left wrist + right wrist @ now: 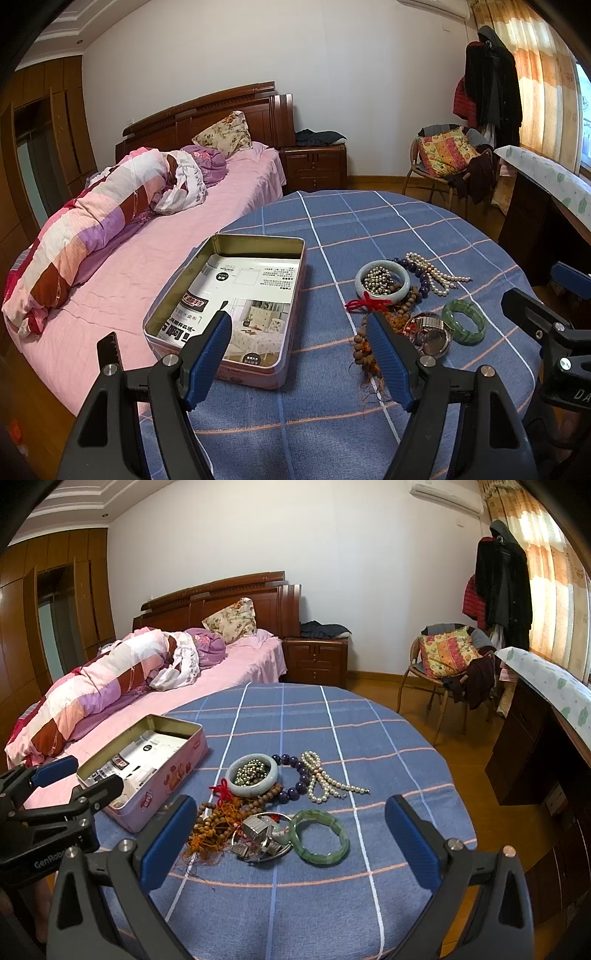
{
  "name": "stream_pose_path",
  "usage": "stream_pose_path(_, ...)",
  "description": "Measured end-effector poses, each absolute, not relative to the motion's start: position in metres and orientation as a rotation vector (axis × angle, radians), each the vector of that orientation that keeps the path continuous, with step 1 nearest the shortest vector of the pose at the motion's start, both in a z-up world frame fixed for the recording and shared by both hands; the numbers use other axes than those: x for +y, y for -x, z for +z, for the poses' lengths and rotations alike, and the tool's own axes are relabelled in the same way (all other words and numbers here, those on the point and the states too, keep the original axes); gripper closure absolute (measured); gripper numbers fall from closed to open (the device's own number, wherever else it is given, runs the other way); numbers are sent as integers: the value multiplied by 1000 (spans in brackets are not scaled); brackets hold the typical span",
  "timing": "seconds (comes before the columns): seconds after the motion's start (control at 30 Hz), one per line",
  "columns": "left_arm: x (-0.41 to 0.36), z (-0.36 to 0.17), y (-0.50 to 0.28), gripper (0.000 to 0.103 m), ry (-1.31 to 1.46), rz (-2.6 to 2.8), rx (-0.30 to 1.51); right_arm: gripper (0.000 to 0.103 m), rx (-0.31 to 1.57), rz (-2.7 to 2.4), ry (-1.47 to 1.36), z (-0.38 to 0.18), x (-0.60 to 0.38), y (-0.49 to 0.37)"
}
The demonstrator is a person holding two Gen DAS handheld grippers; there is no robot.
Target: Organize jewelry
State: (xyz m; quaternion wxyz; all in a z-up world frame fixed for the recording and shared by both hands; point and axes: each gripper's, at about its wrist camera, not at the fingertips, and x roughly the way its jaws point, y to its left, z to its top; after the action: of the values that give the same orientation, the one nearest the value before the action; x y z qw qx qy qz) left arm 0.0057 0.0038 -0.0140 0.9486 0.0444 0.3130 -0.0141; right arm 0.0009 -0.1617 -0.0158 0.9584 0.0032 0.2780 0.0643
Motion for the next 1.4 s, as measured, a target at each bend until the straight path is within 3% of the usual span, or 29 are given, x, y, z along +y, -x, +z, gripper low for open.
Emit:
stream_pose_path(0.83,-45,-72,-48,28,-127,-212,811,0,667,50,-21,-49,-214,-24)
stream_pose_path(0.87,-47,-75,-50,33,-130,-218,822,0,670,50,-20,-50,-214,-25)
stream_pose_path(0.9,-47,-79,-53,53,-121,-241,835,0,671,51,-19,-52,-215,-26)
stream_pose_path(0.97,-46,-89,-60,79,-103,-278,898,0,677,52,-16,-54,-215,-27)
stream_pose_path(1.13,-37,-77,-52,86,-54,-290,848,0,694,76,-24,-60,-216,-29)
stream_pose_path(1.4,-26,-35,-27,86,-31,-299,688,4,700,156,0,-63,-206,-27)
